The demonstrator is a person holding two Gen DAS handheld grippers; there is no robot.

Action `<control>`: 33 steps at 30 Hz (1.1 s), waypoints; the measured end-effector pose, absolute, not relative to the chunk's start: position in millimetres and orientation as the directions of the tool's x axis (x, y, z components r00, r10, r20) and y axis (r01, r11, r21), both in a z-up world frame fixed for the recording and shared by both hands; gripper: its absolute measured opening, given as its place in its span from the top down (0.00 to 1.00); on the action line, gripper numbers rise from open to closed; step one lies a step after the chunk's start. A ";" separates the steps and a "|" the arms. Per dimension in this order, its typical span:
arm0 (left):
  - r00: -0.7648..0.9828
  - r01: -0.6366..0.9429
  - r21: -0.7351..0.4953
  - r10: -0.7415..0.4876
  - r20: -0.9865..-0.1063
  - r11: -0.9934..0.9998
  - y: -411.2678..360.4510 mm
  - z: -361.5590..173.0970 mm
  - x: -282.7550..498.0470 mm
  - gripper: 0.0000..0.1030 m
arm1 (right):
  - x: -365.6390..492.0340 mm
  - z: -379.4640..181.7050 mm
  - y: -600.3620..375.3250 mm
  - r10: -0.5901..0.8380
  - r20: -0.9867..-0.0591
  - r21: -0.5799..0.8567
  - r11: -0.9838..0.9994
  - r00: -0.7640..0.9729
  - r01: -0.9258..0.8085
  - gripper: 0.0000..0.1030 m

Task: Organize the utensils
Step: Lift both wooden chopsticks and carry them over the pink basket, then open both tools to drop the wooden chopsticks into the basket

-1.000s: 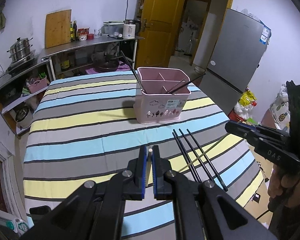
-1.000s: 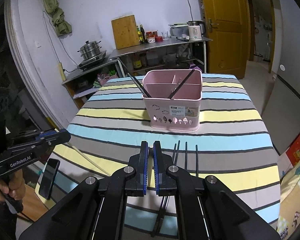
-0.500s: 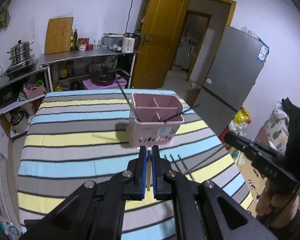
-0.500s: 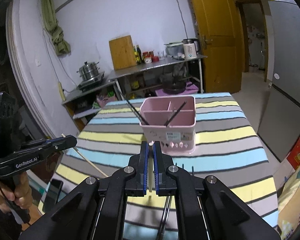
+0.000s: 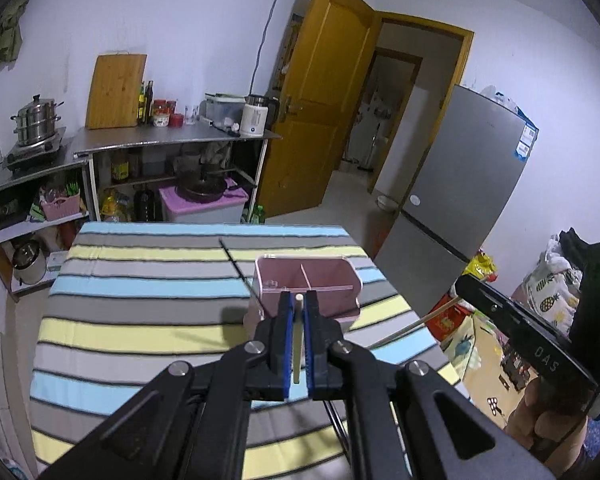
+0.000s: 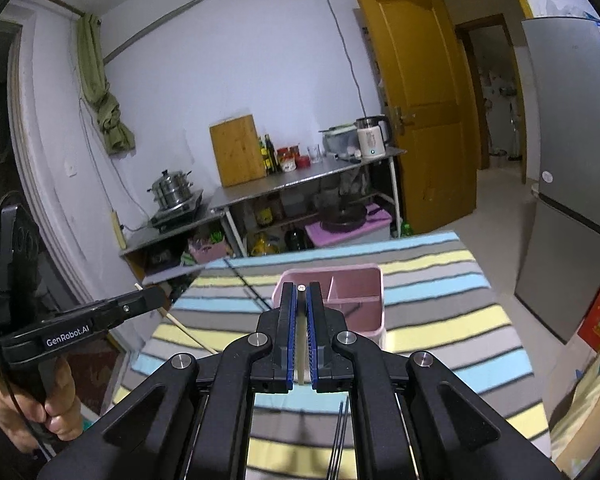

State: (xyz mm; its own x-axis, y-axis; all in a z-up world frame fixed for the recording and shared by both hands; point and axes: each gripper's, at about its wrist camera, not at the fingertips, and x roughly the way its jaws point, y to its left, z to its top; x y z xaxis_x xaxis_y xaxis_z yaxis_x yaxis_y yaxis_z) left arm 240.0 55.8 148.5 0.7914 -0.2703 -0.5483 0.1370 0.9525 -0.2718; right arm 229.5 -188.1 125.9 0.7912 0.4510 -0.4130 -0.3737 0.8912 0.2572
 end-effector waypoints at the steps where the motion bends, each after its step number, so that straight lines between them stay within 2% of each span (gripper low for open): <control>1: 0.794 0.139 -0.272 -0.271 -0.544 0.952 55.6 150.2 242.3 0.95 | 232.0 127.0 -187.8 0.452 -0.409 0.259 0.890 0.793 -0.374 0.95; 8: 0.819 0.144 -0.268 -0.267 -0.508 0.952 54.9 165.0 265.5 0.95 | 255.4 137.3 -186.1 0.450 -0.373 0.279 0.888 0.811 -0.365 0.95; 16: 0.822 0.143 -0.265 -0.263 -0.506 0.954 51.3 159.9 291.4 0.95 | 280.4 130.8 -178.6 0.436 -0.377 0.271 0.896 0.817 -0.353 0.95; 33: 0.760 0.122 -0.257 -0.256 -0.598 0.959 43.3 99.2 327.3 0.94 | 320.0 66.2 -158.6 0.435 -0.492 0.276 0.899 0.754 -0.339 0.95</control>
State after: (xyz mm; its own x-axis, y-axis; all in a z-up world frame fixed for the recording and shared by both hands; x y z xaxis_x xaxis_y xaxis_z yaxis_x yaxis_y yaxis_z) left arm 327.3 43.3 99.2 0.7597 -0.2562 -0.5977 0.1215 0.9589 -0.2565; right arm 320.0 -158.6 66.2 0.7539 0.4351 -0.4923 -0.3388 0.8994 0.2761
